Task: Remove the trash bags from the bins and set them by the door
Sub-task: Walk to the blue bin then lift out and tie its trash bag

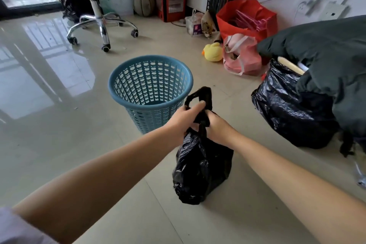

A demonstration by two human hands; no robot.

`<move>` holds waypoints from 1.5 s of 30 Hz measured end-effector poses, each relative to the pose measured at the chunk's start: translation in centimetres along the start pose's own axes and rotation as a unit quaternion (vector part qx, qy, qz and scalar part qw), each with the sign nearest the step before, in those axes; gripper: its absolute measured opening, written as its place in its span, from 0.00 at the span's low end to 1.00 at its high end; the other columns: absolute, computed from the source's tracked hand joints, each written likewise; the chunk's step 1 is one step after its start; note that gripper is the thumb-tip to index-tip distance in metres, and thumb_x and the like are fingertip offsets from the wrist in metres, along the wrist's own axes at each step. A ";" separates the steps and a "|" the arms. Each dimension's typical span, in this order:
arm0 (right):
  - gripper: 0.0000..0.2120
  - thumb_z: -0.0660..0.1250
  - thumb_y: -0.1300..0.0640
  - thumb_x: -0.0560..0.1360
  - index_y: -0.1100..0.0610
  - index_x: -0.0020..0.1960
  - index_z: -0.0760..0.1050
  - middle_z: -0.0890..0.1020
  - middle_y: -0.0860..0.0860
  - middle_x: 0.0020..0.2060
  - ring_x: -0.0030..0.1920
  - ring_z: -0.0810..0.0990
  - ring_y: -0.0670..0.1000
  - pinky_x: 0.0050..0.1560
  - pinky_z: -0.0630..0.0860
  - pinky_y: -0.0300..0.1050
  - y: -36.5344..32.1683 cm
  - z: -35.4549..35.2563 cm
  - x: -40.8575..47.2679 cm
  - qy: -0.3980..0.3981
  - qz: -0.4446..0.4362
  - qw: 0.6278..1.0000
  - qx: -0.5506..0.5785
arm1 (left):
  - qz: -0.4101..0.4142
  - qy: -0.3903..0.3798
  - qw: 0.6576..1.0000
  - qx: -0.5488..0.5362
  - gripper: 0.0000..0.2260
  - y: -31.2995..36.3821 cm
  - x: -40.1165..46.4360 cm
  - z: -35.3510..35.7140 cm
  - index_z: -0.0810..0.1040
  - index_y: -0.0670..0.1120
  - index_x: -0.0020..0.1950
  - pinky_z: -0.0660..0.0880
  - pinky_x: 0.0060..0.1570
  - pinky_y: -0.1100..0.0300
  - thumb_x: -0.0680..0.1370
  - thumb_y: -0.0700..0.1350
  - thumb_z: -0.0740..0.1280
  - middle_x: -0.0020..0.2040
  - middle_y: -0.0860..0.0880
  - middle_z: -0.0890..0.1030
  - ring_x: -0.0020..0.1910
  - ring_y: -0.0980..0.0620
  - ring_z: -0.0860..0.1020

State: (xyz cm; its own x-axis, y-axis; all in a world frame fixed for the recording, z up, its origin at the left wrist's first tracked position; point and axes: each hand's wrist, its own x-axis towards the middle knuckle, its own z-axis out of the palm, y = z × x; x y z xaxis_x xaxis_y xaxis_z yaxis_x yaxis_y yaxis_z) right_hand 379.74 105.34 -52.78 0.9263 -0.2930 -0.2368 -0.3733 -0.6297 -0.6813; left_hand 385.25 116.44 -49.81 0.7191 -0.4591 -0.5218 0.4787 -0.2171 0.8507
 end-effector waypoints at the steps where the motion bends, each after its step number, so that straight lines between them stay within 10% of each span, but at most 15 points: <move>1: 0.24 0.67 0.45 0.71 0.49 0.65 0.69 0.80 0.51 0.58 0.59 0.77 0.52 0.61 0.73 0.47 -0.6 -0.5 -0.4 -0.028 -0.020 0.999 -0.010 | 0.027 -0.010 0.999 0.024 0.08 0.2 0.0 0.2 0.76 0.44 0.52 0.73 0.26 0.68 0.78 0.48 0.65 0.40 0.48 0.79 0.30 0.56 0.77; 4: 0.21 0.61 0.45 0.78 0.53 0.67 0.71 0.79 0.53 0.61 0.62 0.76 0.51 0.62 0.68 0.41 -1.1 -3.0 -1.1 -0.024 -0.030 0.999 -0.012 | 0.105 0.062 0.990 0.070 0.06 1.1 1.1 -1.6 0.78 0.42 0.49 0.75 0.38 0.61 0.78 0.40 0.62 0.41 0.44 0.79 0.38 0.50 0.77; 7: 0.14 0.62 0.49 0.78 0.56 0.54 0.79 0.82 0.49 0.43 0.42 0.80 0.44 0.46 0.73 0.35 -0.7 -6.8 -1.3 0.016 -0.029 0.999 0.002 | 0.174 0.115 0.976 0.064 0.08 2.9 1.7 -4.3 0.77 0.44 0.44 0.78 0.49 0.53 0.80 0.42 0.60 0.43 0.44 0.81 0.44 0.46 0.79; 11: 0.05 0.68 0.57 0.75 0.57 0.49 0.79 0.81 0.51 0.42 0.40 0.78 0.47 0.41 0.75 0.40 -1.0 -10.3 -1.9 -0.023 -0.004 1.000 0.002 | 0.261 0.143 0.955 -0.004 0.06 6.0 0.8 -5.6 0.75 0.43 0.43 0.77 0.36 0.64 0.79 0.40 0.61 0.37 0.48 0.77 0.35 0.54 0.76; 16: 0.09 0.65 0.54 0.77 0.59 0.50 0.80 0.82 0.51 0.39 0.40 0.80 0.49 0.40 0.77 0.37 -2.4 -10.7 -2.8 -0.124 -0.010 0.992 0.016 | 0.287 0.125 0.949 -0.030 0.04 6.9 0.0 -5.9 0.76 0.45 0.43 0.75 0.44 0.55 0.77 0.41 0.64 0.36 0.49 0.74 0.39 0.51 0.74; 21: 0.20 0.66 0.46 0.75 0.65 0.45 0.77 0.74 0.53 0.29 0.28 0.72 0.49 0.30 0.71 0.39 -1.6 -11.6 -2.5 -0.046 0.021 0.998 -0.035 | 0.356 0.200 0.898 0.165 0.05 7.0 0.1 -6.3 0.77 0.47 0.43 0.72 0.44 0.57 0.77 0.46 0.65 0.39 0.51 0.75 0.39 0.52 0.74; 24: 0.10 0.67 0.53 0.76 0.60 0.47 0.79 0.81 0.55 0.36 0.32 0.81 0.49 0.36 0.79 0.40 -1.4 -12.0 -2.9 -0.099 0.019 0.994 0.037 | 0.407 0.204 0.868 0.198 0.03 7.0 -0.1 -5.9 0.78 0.49 0.44 0.72 0.58 0.58 0.76 0.47 0.67 0.51 0.53 0.73 0.55 0.51 0.75; 27: 0.07 0.64 0.60 0.77 0.56 0.49 0.81 0.83 0.52 0.43 0.43 0.81 0.47 0.49 0.77 0.43 -1.5 -12.0 -3.2 -0.150 -0.027 0.986 0.070 | 0.381 0.104 0.906 0.154 0.06 6.9 -0.8 -5.0 0.80 0.44 0.50 0.75 0.54 0.54 0.77 0.45 0.66 0.49 0.50 0.80 0.48 0.54 0.78; 30: 0.17 0.54 0.69 0.78 0.58 0.45 0.80 0.81 0.51 0.38 0.34 0.78 0.43 0.40 0.74 0.36 -1.5 -11.8 -3.3 -0.140 -0.017 0.976 0.168 | 0.346 0.053 0.924 0.154 0.09 6.2 -1.0 -4.6 0.79 0.45 0.57 0.77 0.54 0.51 0.78 0.44 0.65 0.45 0.48 0.81 0.44 0.52 0.79; 34: 0.12 0.57 0.55 0.81 0.59 0.55 0.77 0.73 0.50 0.28 0.30 0.77 0.50 0.35 0.73 0.39 -1.2 -12.4 -4.0 -0.189 0.027 0.977 0.100 | 0.331 0.098 0.913 0.218 0.17 5.8 -0.4 -5.2 0.73 0.50 0.67 0.78 0.47 0.51 0.78 0.45 0.64 0.41 0.52 0.78 0.40 0.50 0.77; 39: 0.16 0.62 0.55 0.78 0.55 0.65 0.67 0.78 0.53 0.42 0.32 0.79 0.49 0.29 0.73 0.39 0.1 -12.4 -2.9 -0.089 0.164 0.965 -0.186 | 0.339 0.170 0.921 0.092 0.16 6.2 0.1 -5.9 0.72 0.51 0.64 0.71 0.35 0.59 0.77 0.40 0.62 0.42 0.52 0.75 0.34 0.54 0.72; 42: 0.35 0.68 0.53 0.74 0.52 0.75 0.54 0.70 0.58 0.67 0.58 0.77 0.58 0.51 0.77 0.48 1.8 -11.9 -2.0 -0.056 0.160 0.934 -0.315 | 0.329 0.153 0.928 0.086 0.18 6.0 0.2 -5.8 0.67 0.51 0.67 0.71 0.34 0.61 0.77 0.40 0.62 0.42 0.52 0.76 0.32 0.54 0.71; 45: 0.30 0.66 0.52 0.75 0.55 0.73 0.60 0.71 0.58 0.66 0.57 0.78 0.58 0.48 0.79 0.49 3.6 -10.9 -2.1 -0.140 0.244 0.933 -0.223 | 0.339 0.162 0.919 0.118 0.13 6.0 0.2 -5.7 0.74 0.49 0.61 0.71 0.35 0.59 0.77 0.42 0.63 0.41 0.51 0.77 0.32 0.54 0.72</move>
State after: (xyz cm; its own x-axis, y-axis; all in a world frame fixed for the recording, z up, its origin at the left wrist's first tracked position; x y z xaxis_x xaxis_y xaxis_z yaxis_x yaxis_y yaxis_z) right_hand 375.88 95.84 -47.14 0.5948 -0.4624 -0.6576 -0.6794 -0.7263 -0.1038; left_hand 391.14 119.96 -45.18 0.9428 -0.2844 0.1738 -0.2290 -0.1740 0.9577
